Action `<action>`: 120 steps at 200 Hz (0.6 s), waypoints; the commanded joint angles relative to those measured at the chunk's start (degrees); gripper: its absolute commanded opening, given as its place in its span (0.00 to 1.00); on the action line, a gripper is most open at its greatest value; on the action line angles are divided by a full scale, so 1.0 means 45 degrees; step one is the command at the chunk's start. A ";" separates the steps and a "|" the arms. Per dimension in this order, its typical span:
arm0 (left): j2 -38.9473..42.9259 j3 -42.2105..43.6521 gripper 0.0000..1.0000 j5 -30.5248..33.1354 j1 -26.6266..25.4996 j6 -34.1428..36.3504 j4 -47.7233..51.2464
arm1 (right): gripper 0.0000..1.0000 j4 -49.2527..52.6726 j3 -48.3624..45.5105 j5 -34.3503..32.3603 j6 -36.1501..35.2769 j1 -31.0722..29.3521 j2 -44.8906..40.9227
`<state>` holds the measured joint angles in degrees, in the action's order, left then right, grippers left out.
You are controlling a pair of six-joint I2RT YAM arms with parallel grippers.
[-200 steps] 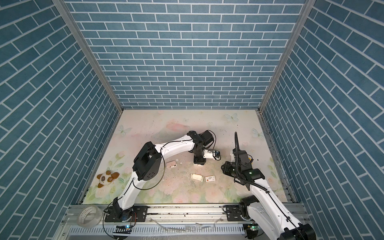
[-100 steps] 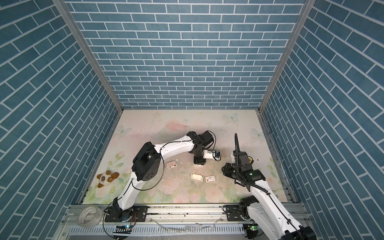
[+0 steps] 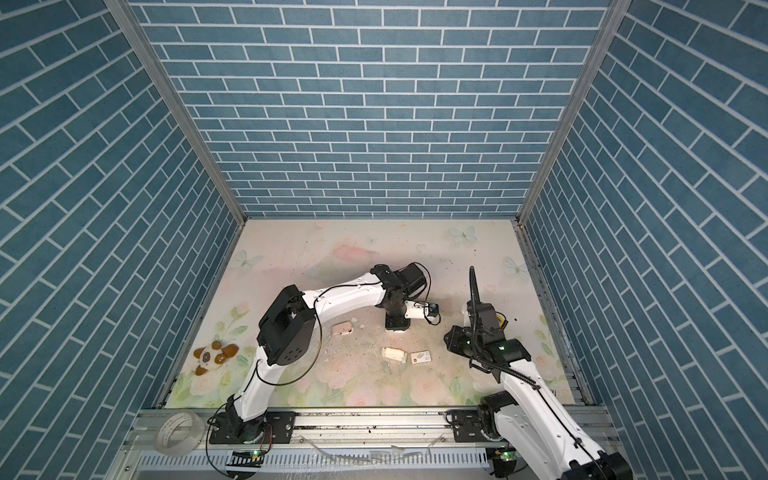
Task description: Load the staples into the stapler
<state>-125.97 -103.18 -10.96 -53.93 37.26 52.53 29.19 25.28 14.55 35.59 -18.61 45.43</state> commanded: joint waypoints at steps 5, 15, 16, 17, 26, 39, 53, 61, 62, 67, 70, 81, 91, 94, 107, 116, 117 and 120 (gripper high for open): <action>0.0321 0.0476 0.14 0.0337 -0.0050 -0.0090 0.0853 | 0.28 0.0174 0.0066 -0.0215 -0.0172 0.0044 0.0055; 0.0395 0.0590 0.15 0.0348 -0.0041 -0.0095 0.0787 | 0.28 0.0144 0.0076 -0.0203 -0.0175 0.0049 0.0114; 0.0405 0.0597 0.15 0.0347 -0.0044 -0.0095 0.0787 | 0.28 0.0139 0.0081 -0.0204 -0.0175 0.0051 0.0117; 0.0410 0.0600 0.15 0.0347 -0.0045 -0.0095 0.0787 | 0.28 0.0137 0.0083 -0.0204 -0.0175 0.0052 0.0118; 0.0435 0.0604 0.15 0.0346 -0.0043 -0.0105 0.0787 | 0.28 0.0111 0.0067 -0.0205 -0.0175 0.0049 0.0158; 0.0473 0.0670 0.17 0.0373 -0.0032 -0.0132 0.0750 | 0.28 0.0068 0.0066 -0.0205 -0.0175 0.0053 0.0163; 0.0530 0.0717 0.20 0.0386 -0.0032 -0.0153 0.0642 | 0.28 0.0055 0.0038 -0.0239 -0.0175 0.0047 0.0158; 0.0571 0.0755 0.22 0.0385 -0.0039 -0.0159 0.0593 | 0.28 0.0048 0.0023 -0.0261 -0.0175 0.0039 0.0159; 0.0572 0.0757 0.22 0.0385 -0.0033 -0.0166 0.0583 | 0.28 0.0042 0.0025 -0.0262 -0.0175 0.0046 0.0159; 0.0607 0.0760 0.24 0.0385 -0.0041 -0.0173 0.0565 | 0.28 0.0049 0.0032 -0.0254 -0.0175 0.0054 0.0158; 0.0620 0.0760 0.25 0.0395 -0.0036 -0.0188 0.0539 | 0.28 0.0050 0.0028 -0.0262 -0.0175 0.0054 0.0149; 0.0646 0.0726 0.27 0.0395 -0.0041 -0.0202 0.0533 | 0.29 0.0073 0.0027 -0.0278 -0.0175 0.0052 0.0139; 0.0668 0.0692 0.29 0.0414 -0.0046 -0.0212 0.0519 | 0.29 0.0090 0.0020 -0.0292 -0.0195 0.0043 0.0120; 0.0684 0.0688 0.30 0.0423 -0.0044 -0.0212 0.0514 | 0.29 0.0095 0.0026 -0.0297 -0.0195 0.0045 0.0122; 0.0738 0.0685 0.32 0.0454 -0.0046 -0.0212 0.0496 | 0.29 0.0095 0.0047 -0.0340 -0.0205 0.0054 0.0100; 0.0796 0.0693 0.34 0.0478 -0.0031 -0.0213 0.0499 | 0.29 0.0095 0.0047 -0.0341 -0.0195 0.0043 0.0102; 0.0801 0.0697 0.34 0.0480 -0.0029 -0.0213 0.0496 | 0.29 0.0095 0.0047 -0.0342 -0.0195 0.0049 0.0101; 0.0806 0.0684 0.35 0.0499 -0.0042 -0.0198 0.0504 | 0.29 0.0098 0.0057 -0.0339 -0.0195 0.0038 0.0100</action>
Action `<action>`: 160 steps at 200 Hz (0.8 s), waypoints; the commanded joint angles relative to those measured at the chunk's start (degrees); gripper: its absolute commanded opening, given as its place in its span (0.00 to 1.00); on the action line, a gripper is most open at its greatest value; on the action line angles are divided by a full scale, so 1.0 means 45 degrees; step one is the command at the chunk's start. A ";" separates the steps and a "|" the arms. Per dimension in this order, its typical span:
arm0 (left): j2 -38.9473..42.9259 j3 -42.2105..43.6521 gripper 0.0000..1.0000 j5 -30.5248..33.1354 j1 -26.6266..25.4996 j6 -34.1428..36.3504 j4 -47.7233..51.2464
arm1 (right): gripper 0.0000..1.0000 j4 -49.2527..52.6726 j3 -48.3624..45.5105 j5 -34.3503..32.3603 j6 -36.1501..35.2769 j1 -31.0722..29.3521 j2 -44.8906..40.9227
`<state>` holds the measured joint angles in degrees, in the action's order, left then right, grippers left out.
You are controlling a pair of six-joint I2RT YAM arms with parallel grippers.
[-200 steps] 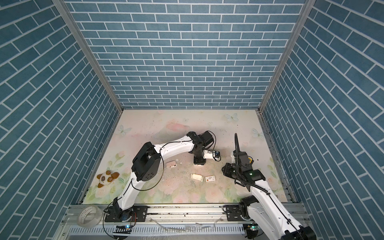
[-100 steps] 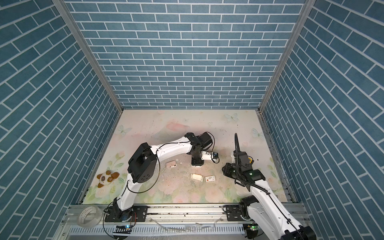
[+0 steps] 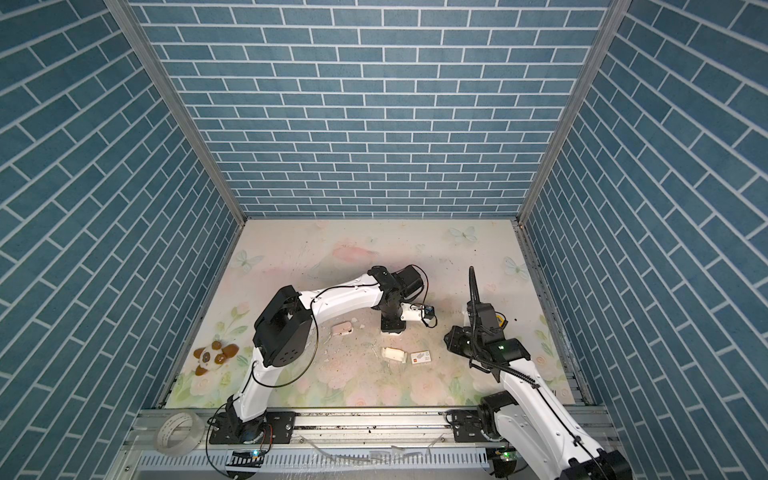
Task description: Load the staples into the stapler
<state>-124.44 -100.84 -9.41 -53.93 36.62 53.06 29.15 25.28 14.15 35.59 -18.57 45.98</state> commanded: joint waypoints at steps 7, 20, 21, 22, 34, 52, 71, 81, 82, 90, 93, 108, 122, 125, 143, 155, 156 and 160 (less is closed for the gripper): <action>0.0493 0.0180 0.35 0.0178 -0.0045 -0.0052 0.0397 | 0.29 0.0105 0.0074 -0.0273 -0.0195 0.0046 -0.0022; 0.0562 0.0204 0.35 0.0235 -0.0027 -0.0033 0.0416 | 0.29 0.0093 0.0066 -0.0271 -0.0195 0.0039 -0.0007; 0.0573 0.0212 0.35 0.0235 -0.0027 -0.0033 0.0416 | 0.29 0.0099 0.0066 -0.0273 -0.0195 0.0041 -0.0005; 0.0578 0.0207 0.35 0.0235 -0.0027 -0.0033 0.0416 | 0.29 0.0092 0.0066 -0.0273 -0.0195 0.0043 -0.0003; 0.0651 0.0221 0.36 0.0236 -0.0017 -0.0014 0.0448 | 0.29 0.0068 0.0085 -0.0273 -0.0195 0.0039 -0.0002; 0.0768 0.0264 0.40 0.0255 -0.0027 -0.0013 0.0460 | 0.29 0.0067 0.0111 -0.0284 -0.0214 0.0043 0.0017; 0.0948 0.0334 0.47 0.0279 -0.0022 -0.0033 0.0418 | 0.30 -0.0079 0.0106 -0.0263 -0.0233 0.0044 0.0055; 0.1064 0.0367 0.52 0.0311 -0.0022 -0.0052 0.0387 | 0.32 -0.0171 0.0125 -0.0273 -0.0262 0.0039 0.0082; 0.1068 0.0372 0.52 0.0312 -0.0024 -0.0062 0.0382 | 0.32 -0.0189 0.0125 -0.0263 -0.0268 0.0041 0.0079; 0.1209 0.0421 0.56 0.0333 -0.0011 -0.0084 0.0353 | 0.34 -0.0374 0.0110 -0.0156 -0.0367 0.0044 0.0043; 0.1265 0.0458 0.57 0.0326 0.0000 -0.0090 0.0357 | 0.34 -0.0465 0.0106 -0.0105 -0.0412 0.0044 0.0011; 0.1756 0.0674 0.62 0.0173 0.0061 -0.0212 0.0311 | 0.37 -0.0884 0.0076 -0.0168 -0.0575 0.0044 -0.0213; 0.2380 0.0919 0.66 0.0032 0.0237 -0.0371 0.0280 | 0.41 -0.1250 0.0122 -0.0527 -0.0816 0.0037 -0.0485; 0.2524 0.0967 0.67 0.0020 0.0287 -0.0409 0.0280 | 0.41 -0.1329 0.0139 -0.0640 -0.0878 0.0043 -0.0534; 0.3474 0.1351 0.73 -0.0118 0.0727 -0.0701 0.0188 | 0.50 -0.1695 0.0367 -0.1424 -0.1298 0.0044 -0.0682; 0.4170 0.1747 0.80 -0.0361 0.1162 -0.0947 0.0054 | 0.54 -0.1898 0.0580 -0.2373 -0.1518 0.0034 -0.0651; 0.4232 0.1785 0.84 -0.0385 0.1202 -0.0969 0.0040 | 0.54 -0.1932 0.0587 -0.2446 -0.1540 0.0039 -0.0649; 0.4488 0.1940 0.94 -0.0473 0.1360 -0.1058 -0.0011 | 0.55 -0.2049 0.0618 -0.2657 -0.1657 0.0044 -0.0617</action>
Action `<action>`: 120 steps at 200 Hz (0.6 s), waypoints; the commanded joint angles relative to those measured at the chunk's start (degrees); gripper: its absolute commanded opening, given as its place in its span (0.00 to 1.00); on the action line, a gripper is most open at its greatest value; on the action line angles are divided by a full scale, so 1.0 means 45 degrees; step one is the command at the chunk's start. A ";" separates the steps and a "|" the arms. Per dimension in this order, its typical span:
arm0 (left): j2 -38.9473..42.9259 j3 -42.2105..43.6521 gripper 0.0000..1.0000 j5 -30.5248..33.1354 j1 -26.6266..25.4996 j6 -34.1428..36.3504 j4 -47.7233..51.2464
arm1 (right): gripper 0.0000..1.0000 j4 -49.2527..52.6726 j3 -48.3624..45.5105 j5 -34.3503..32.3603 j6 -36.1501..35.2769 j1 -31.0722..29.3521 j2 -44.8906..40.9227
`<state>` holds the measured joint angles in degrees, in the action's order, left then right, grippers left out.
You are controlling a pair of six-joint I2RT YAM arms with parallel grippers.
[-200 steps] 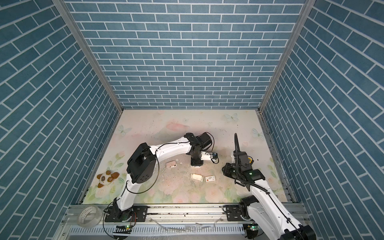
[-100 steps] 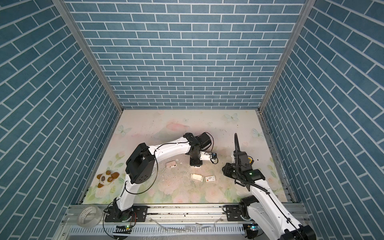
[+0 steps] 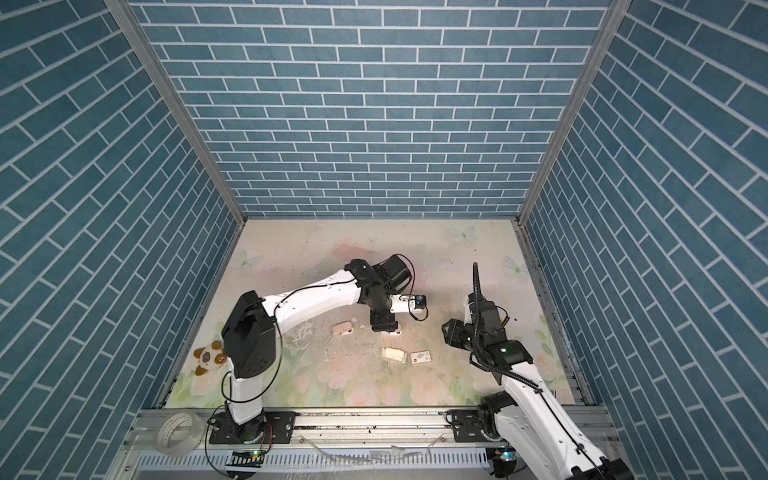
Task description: Load the staples into the stapler
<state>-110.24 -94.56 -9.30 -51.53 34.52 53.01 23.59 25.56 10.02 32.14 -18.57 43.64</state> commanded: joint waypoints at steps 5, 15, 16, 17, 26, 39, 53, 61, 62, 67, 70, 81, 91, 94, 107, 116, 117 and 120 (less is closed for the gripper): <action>0.1625 0.0741 0.99 -0.0668 0.1056 -0.0655 -0.0042 | 0.56 -0.0932 0.0605 -0.2040 -0.0980 0.0044 -0.0053; 0.2192 0.1168 1.00 -0.0969 0.1540 -0.0803 -0.0150 | 0.58 -0.1147 0.0784 -0.2514 -0.1270 0.0067 0.0107; 0.2241 0.1218 1.00 -0.0994 0.1593 -0.0829 -0.0165 | 0.58 -0.1164 0.0794 -0.2537 -0.1306 0.0065 0.0127; 0.2295 0.1263 1.00 -0.1017 0.1639 -0.0852 -0.0192 | 0.58 -0.1182 0.0828 -0.2577 -0.1333 0.0064 0.0156; 0.2785 0.1701 1.00 -0.1199 0.2092 -0.0967 -0.0358 | 0.59 -0.1325 0.1033 -0.2862 -0.1515 0.0088 0.0444; 0.3456 0.2334 1.00 -0.1267 0.2735 -0.1162 -0.0671 | 0.61 -0.1515 0.1410 -0.2989 -0.1899 0.0156 0.1055; 0.4210 0.3243 1.00 -0.1386 0.3431 -0.1433 -0.1185 | 0.62 -0.2037 0.1619 -0.2782 -0.3160 0.0181 0.1693; 0.4656 0.3766 1.00 -0.1457 0.3838 -0.1647 -0.1596 | 0.68 -0.2651 0.1411 -0.2965 -0.3407 0.0181 0.1858; 0.4703 0.3836 1.00 -0.1473 0.3895 -0.1661 -0.1620 | 0.72 -0.2726 0.1381 -0.3026 -0.3439 0.0181 0.1871; 0.4952 0.4164 1.00 -0.1541 0.4154 -0.1778 -0.1935 | 0.85 -0.3141 0.1231 -0.3227 -0.3590 0.0191 0.1918; 0.5101 0.4340 1.00 -0.1573 0.4271 -0.1864 -0.2103 | 0.86 -0.3359 0.1141 -0.3382 -0.3654 0.0209 0.1950; 0.5556 0.4991 0.99 -0.1574 0.4822 -0.2247 -0.2784 | 0.97 -0.3877 0.1005 -0.3917 -0.3886 0.0342 0.2081; 0.5805 0.5531 1.00 -0.1677 0.5292 -0.2528 -0.3274 | 0.99 -0.4248 0.0955 -0.4348 -0.4283 0.0466 0.2223; 0.5874 0.5690 1.00 -0.1651 0.5456 -0.2615 -0.3425 | 0.98 -0.4350 0.0957 -0.4516 -0.4392 0.0517 0.2262; 0.6127 0.6420 0.99 -0.1486 0.6102 -0.3080 -0.4210 | 0.98 -0.4989 0.0761 -0.5140 -0.4878 0.0691 0.2409; 0.6327 0.6996 1.00 -0.1390 0.6543 -0.3442 -0.4939 | 0.99 -0.5797 0.0420 -0.5546 -0.5376 0.0819 0.2413; 0.6349 0.7062 1.00 -0.1400 0.6595 -0.3486 -0.5039 | 0.98 -0.5852 0.0358 -0.5585 -0.5497 0.0832 0.2413; 0.6420 0.7268 1.00 -0.1433 0.6803 -0.3609 -0.5311 | 0.99 -0.6323 0.0170 -0.5713 -0.5755 0.0851 0.2381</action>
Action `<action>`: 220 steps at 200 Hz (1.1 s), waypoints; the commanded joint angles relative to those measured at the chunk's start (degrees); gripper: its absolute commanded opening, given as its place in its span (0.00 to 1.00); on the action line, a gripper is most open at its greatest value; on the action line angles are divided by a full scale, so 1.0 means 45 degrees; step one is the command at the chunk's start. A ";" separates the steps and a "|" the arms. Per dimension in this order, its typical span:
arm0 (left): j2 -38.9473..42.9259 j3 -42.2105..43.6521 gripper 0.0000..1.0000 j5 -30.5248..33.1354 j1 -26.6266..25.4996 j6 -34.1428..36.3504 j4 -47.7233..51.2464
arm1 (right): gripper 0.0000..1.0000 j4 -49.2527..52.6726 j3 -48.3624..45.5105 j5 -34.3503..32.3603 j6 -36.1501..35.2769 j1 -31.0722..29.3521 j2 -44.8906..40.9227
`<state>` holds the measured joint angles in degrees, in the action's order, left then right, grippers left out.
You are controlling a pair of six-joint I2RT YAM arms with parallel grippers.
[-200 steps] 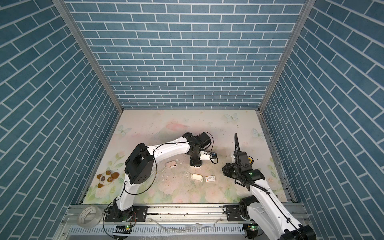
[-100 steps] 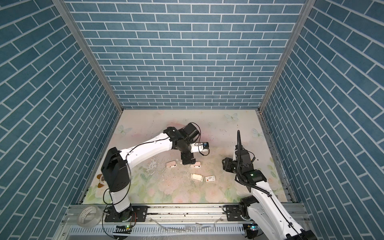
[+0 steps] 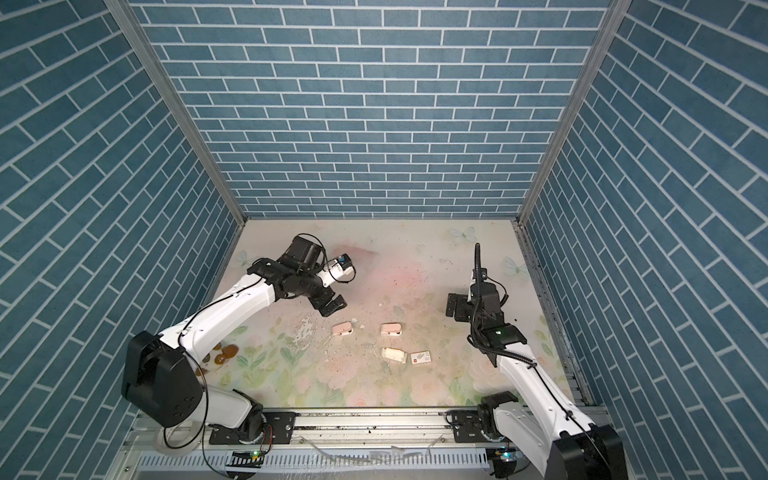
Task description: Load the staples into the stapler
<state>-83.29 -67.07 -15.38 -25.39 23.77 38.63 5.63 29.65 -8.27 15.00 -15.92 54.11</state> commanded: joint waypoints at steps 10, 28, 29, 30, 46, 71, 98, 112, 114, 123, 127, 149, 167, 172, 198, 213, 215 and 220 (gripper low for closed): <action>0.0575 0.1791 1.00 -0.0533 0.1600 -0.1505 -0.2997 | 0.98 -0.3887 -0.1476 -0.2389 -0.2492 0.0346 -0.0045; 0.0903 0.3128 1.00 -0.1585 0.2835 -0.1963 -0.4886 | 0.98 -0.5574 -0.2180 -0.2330 -0.2786 0.1191 0.0114; 0.0926 0.3205 1.00 -0.1633 0.2900 -0.1982 -0.4988 | 0.98 -0.5620 -0.2187 -0.2297 -0.2787 0.1252 0.0139; 0.0938 0.3273 1.00 -0.1676 0.2962 -0.2011 -0.5087 | 0.98 -0.5652 -0.2191 -0.2260 -0.2797 0.1311 0.0171; 0.1162 0.4131 1.00 -0.1722 0.3802 -0.2523 -0.6457 | 0.98 -0.6447 -0.2345 -0.1492 -0.2619 0.2200 0.0672; 0.1271 0.5078 1.00 -0.1864 0.4968 -0.3458 -0.7975 | 0.99 -0.8423 -0.2861 -0.0388 -0.2291 0.3161 0.1964; 0.1663 0.7052 1.00 -0.2083 0.6010 -0.3837 -1.1091 | 0.99 -0.9541 -0.2865 0.0274 -0.2101 0.3696 0.3309; 0.1726 0.8216 0.99 -0.1920 0.6294 -0.3871 -1.3477 | 0.98 -1.0467 -0.2965 0.0472 -0.2225 0.3791 0.3789; 0.1729 0.8374 0.99 -0.1750 0.6288 -0.3870 -1.3841 | 0.99 -1.0571 -0.2973 0.0467 -0.2212 0.3802 0.3834; 0.1570 0.8924 1.00 -0.1247 0.6320 -0.3938 -1.5271 | 0.99 -1.0660 -0.2838 0.0490 -0.2204 0.3901 0.4038; 0.1450 0.9059 1.00 -0.1104 0.6325 -0.3965 -1.5711 | 0.99 -1.0605 -0.2751 0.0525 -0.2192 0.3935 0.4161; 0.0765 0.9298 0.99 -0.0329 0.6342 -0.4233 -1.6984 | 0.99 -1.1088 -0.2563 0.1059 -0.2309 0.4046 0.4672; 0.0169 0.9392 1.00 -0.0092 0.6497 -0.4475 -1.7786 | 0.99 -1.1167 -0.2397 0.1693 -0.2423 0.4105 0.4939; 0.0092 0.9395 1.00 -0.0098 0.6538 -0.4515 -1.7857 | 0.99 -1.1282 -0.2409 0.1747 -0.2523 0.4105 0.4995; -0.0362 1.0029 1.00 -0.0099 0.6559 -0.4501 -1.9385 | 0.99 -1.3086 -0.2812 0.1766 -0.2573 0.4216 0.6028; -0.0810 1.0384 1.00 -0.0040 0.6558 -0.4490 -2.0280 | 0.99 -1.4016 -0.2974 0.1779 -0.2549 0.4222 0.6625; -0.0926 1.0434 0.99 0.0038 0.6559 -0.4547 -2.0517 | 0.99 -1.4071 -0.2975 0.1775 -0.2552 0.4222 0.6701; -0.1145 1.0580 1.00 0.0082 0.6612 -0.4733 -2.1216 | 0.99 -1.4120 -0.2944 0.1800 -0.2553 0.4233 0.6837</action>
<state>-84.75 -22.31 -16.49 3.79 4.34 -44.71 -49.54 17.28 -1.58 5.58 2.81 81.65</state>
